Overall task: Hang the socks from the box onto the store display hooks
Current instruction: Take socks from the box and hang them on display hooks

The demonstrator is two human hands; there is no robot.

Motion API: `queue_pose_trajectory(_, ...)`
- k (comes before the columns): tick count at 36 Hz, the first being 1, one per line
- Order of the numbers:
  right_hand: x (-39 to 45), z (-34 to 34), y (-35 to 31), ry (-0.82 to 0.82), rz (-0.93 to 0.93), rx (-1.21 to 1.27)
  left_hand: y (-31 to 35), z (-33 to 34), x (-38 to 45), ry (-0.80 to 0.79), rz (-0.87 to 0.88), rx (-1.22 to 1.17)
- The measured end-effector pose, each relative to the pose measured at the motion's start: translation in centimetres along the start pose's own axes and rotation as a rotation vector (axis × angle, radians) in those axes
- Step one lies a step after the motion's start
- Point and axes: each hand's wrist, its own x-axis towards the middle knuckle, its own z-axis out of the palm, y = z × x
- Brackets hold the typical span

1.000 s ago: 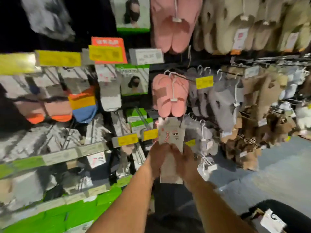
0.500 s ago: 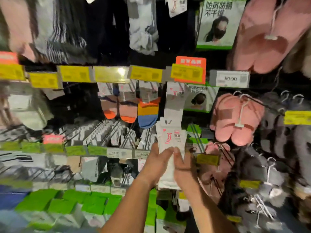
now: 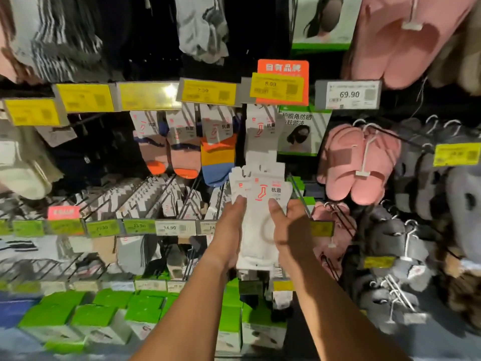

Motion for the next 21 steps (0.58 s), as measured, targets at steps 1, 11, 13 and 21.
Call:
queue_pose_trajectory(1,0.0,-0.2,-0.3,0.004,0.003,0.022,0.2,-0.1,0.2,0.025,0.02,0.048)
queue_pose_trajectory(11,0.2,-0.3,-3.3,-0.057,-0.158,0.209,1.0,-0.6,1.6,0.024,0.149,0.243)
queue_pose_trajectory(13,0.7,-0.2,-4.1,-0.056,-0.183,0.225,0.9,-0.6,1.9,0.049,0.148,0.226)
queue_pose_trajectory(21,1.7,-0.1,-7.5,-0.135,-0.222,0.315,1.1,-0.5,2.7,0.046,0.157,0.206)
